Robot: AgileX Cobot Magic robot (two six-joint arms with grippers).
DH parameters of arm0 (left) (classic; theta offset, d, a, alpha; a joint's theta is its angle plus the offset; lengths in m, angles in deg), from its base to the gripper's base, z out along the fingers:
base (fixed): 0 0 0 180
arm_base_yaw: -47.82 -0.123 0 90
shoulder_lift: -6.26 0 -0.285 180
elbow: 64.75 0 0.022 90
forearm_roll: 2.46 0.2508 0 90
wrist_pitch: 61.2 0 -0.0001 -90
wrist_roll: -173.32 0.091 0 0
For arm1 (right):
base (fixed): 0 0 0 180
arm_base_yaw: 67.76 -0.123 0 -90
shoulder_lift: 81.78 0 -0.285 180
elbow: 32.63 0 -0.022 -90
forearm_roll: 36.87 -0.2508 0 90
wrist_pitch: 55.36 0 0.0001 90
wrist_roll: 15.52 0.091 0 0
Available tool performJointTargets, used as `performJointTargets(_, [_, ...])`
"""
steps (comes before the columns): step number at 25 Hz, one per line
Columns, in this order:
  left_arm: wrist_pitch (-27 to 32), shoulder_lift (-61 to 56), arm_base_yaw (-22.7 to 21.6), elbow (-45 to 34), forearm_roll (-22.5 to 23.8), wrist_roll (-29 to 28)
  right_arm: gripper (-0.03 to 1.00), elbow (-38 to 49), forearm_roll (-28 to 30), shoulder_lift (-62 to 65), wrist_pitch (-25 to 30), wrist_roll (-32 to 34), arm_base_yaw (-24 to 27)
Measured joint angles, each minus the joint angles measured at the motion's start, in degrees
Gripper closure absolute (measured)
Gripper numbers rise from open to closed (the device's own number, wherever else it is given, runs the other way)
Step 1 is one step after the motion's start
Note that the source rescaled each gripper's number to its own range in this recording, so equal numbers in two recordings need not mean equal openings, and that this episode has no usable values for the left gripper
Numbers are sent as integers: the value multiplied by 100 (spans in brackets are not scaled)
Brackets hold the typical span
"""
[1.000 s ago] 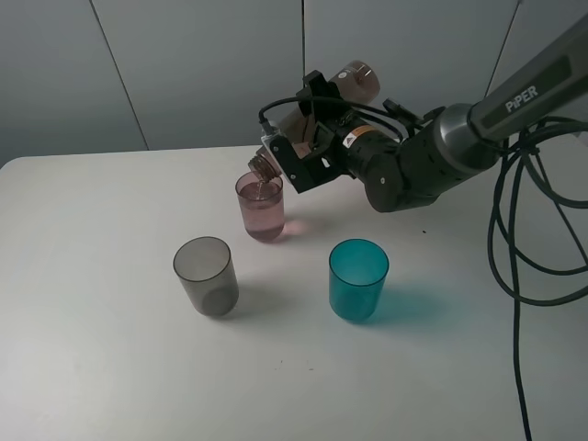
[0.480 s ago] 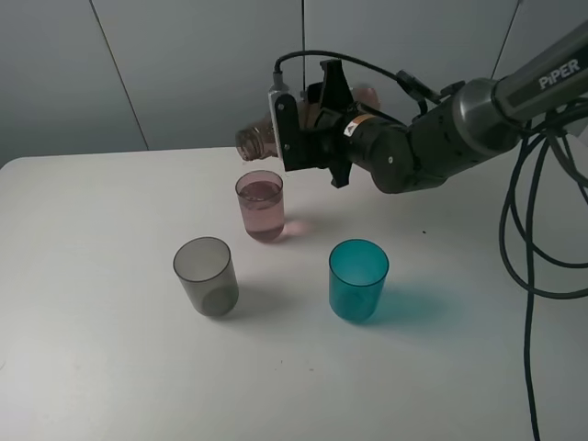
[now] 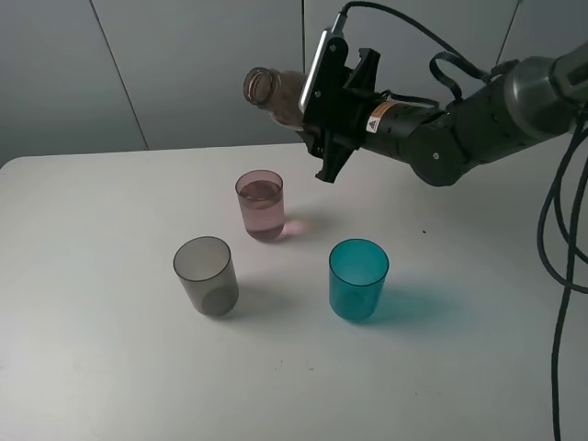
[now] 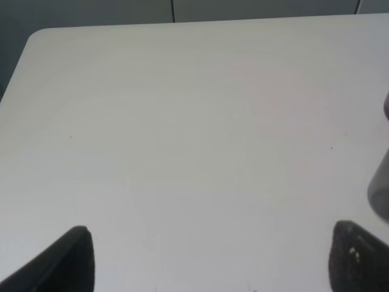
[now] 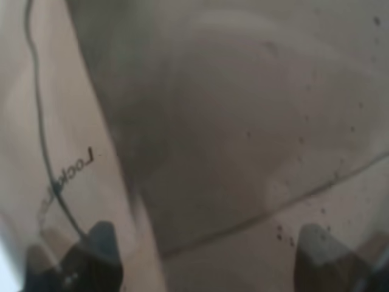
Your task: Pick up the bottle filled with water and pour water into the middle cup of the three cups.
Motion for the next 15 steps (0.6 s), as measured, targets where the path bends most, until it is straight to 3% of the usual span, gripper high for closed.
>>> performJointTargets(3, [0,0,0,0,0,0,95,52,1214,39,-99,1906,343])
performJointTargets(5, [0,0,0,0,0,0,95,52,1536,39,-224,3240,620])
performJointTargets(7, [0,0,0,0,0,0,95,52,1604,39,-346,4159,908])
performJointTargets(9, [0,0,0,0,0,0,95,52,1638,39,-373,4655,1101])
performJointTargets(15, [0,0,0,0,0,0,95,52,1707,-407,-847,5233,1407])
